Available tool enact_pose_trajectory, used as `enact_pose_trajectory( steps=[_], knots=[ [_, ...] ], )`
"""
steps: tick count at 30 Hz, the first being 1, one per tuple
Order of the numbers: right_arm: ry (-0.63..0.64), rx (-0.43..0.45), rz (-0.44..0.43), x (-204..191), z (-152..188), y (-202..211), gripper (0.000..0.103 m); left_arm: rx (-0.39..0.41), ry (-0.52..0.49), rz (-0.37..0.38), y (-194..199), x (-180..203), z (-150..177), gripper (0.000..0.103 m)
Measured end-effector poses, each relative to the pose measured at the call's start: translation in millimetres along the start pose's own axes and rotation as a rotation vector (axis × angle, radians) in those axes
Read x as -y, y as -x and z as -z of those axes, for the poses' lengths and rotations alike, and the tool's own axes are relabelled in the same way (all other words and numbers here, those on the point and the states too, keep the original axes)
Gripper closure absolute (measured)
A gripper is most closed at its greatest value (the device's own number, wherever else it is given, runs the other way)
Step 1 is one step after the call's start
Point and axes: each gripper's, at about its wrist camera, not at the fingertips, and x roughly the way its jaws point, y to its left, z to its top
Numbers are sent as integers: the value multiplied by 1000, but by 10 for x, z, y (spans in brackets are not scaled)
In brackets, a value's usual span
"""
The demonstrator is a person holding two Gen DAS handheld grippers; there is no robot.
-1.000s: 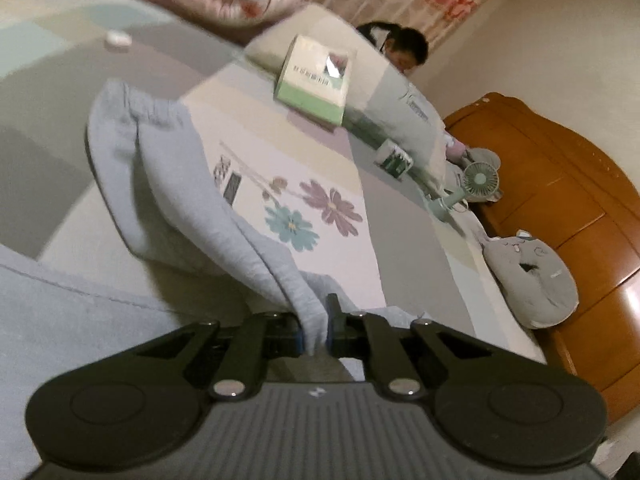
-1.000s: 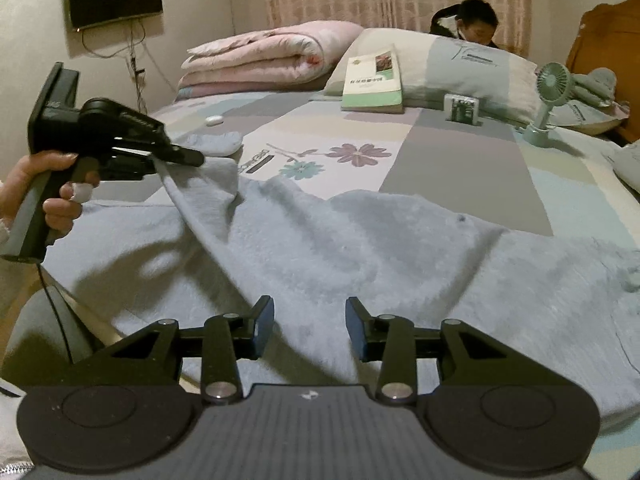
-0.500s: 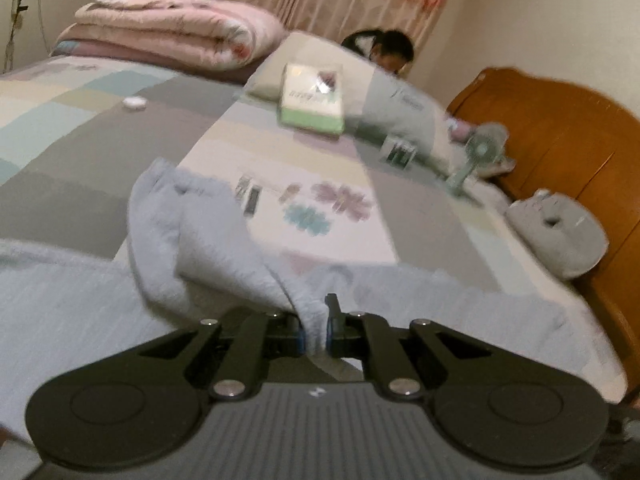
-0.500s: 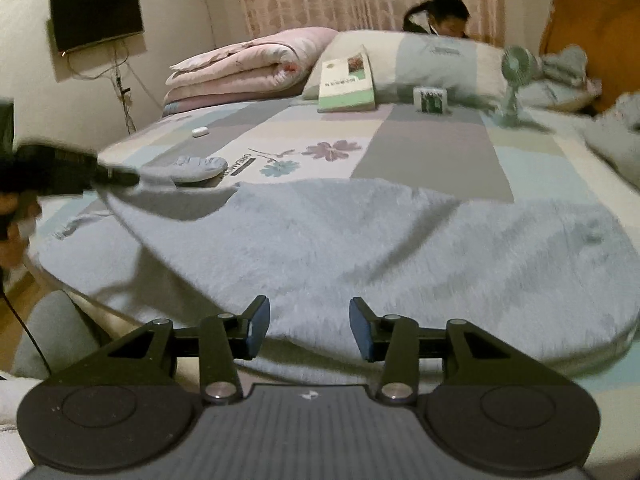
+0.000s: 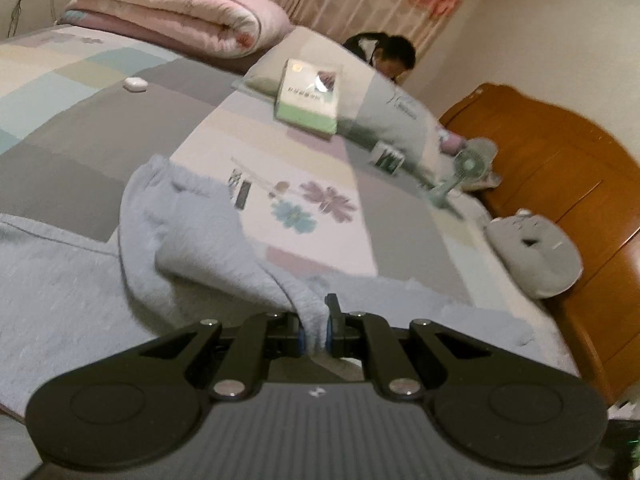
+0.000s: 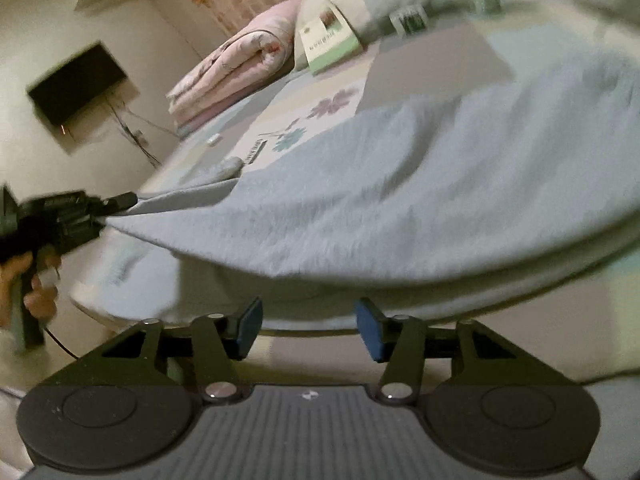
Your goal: Fold clothes
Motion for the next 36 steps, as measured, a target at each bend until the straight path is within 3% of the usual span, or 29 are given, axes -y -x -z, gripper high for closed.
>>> enact_pose_trajectory(
  steps=[5, 7, 12, 14, 15, 16, 18, 23, 28, 30, 36],
  knots=[
    [-185, 70, -42, 314, -44, -45, 44, 8, -7, -13, 62, 2, -3, 96],
    [-243, 124, -26, 437, -67, 22, 40, -8, -2, -26, 42, -45, 28, 96],
    [-412, 270, 36, 810, -48, 240, 39, -56, -10, -47, -65, -131, 139, 96],
    [-465, 321, 60, 946, -33, 290, 45, -84, -23, -55, -124, -150, 185, 96],
    [-486, 343, 70, 1008, -29, 305, 56, -92, -24, -62, -146, -156, 207, 96],
    [-503, 362, 83, 1059, -27, 319, 73, -100, -32, -65, -164, -158, 229, 96],
    [-494, 369, 123, 1069, -49, 339, 92, -117, -48, -81, -197, -157, 264, 96],
    [-434, 402, 182, 990, -121, 457, 93, -126, -81, -86, -147, -153, 304, 96],
    [-460, 355, 225, 1178, -75, 402, 93, -192, -91, -113, -347, -275, 440, 96],
    [-477, 369, 211, 1193, -8, 445, 93, -233, -99, -159, -443, -326, 540, 96],
    [-411, 352, 262, 1096, -75, 473, 93, -250, -148, -158, -448, -318, 607, 96]
  ],
)
